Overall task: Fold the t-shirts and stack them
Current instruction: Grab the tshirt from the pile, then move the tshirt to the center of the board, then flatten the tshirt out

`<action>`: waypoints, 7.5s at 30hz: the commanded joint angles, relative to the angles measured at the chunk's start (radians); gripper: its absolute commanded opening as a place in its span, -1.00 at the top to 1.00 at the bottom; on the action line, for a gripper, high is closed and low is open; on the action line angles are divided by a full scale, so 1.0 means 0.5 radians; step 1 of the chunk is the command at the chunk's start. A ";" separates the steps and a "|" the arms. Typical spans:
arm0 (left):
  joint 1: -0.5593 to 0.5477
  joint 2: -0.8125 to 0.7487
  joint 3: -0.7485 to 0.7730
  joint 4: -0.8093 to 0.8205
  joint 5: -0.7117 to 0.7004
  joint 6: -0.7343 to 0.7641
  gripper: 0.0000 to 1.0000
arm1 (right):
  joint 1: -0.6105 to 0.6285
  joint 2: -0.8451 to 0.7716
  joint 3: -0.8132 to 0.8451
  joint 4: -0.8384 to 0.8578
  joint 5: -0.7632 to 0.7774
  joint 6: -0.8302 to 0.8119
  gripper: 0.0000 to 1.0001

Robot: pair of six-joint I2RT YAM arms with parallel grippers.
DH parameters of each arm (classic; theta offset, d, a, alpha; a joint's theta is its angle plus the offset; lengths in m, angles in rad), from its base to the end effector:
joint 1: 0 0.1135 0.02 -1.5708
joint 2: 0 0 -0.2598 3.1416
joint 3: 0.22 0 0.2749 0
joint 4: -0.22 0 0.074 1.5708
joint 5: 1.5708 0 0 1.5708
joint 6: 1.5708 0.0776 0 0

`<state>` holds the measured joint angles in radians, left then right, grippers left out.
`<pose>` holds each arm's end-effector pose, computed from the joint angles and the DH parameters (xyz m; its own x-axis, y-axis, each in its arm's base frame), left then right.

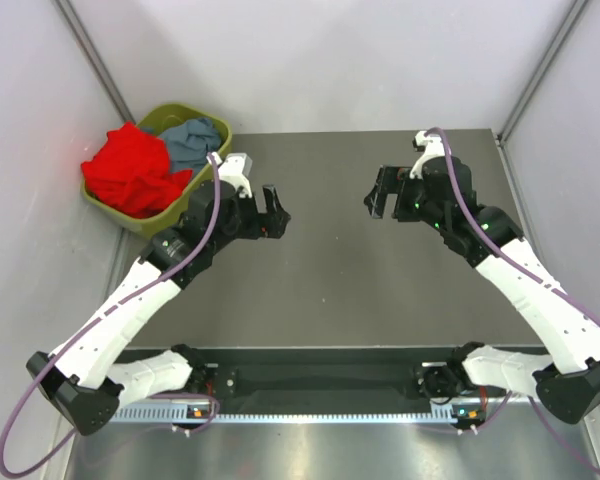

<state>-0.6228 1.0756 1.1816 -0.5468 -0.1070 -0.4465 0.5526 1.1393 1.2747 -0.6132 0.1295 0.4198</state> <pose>0.2434 -0.1646 0.3656 -0.5291 -0.1486 -0.8354 0.3027 0.8867 -0.3494 0.2633 0.1506 0.3757 -0.5298 0.1481 -0.8351 -0.2266 0.9241 0.3077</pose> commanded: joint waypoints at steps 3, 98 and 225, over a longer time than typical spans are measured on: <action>0.003 0.036 0.082 0.011 -0.142 -0.040 -0.89 | 0.005 -0.005 0.034 0.079 -0.029 -0.005 -0.99; 0.196 0.447 -0.952 -0.085 -0.056 -0.552 -0.10 | -0.363 1.249 -0.500 1.193 0.020 0.339 -0.13; 0.567 0.969 1.910 -0.863 0.116 -0.285 1.00 | -0.129 -0.364 0.343 -0.525 1.168 -0.115 1.00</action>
<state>-0.3466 1.6619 2.1223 -0.9119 -0.0345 -0.5198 0.4942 1.0504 1.3678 -0.7895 0.6571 0.4538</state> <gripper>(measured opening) 0.012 0.006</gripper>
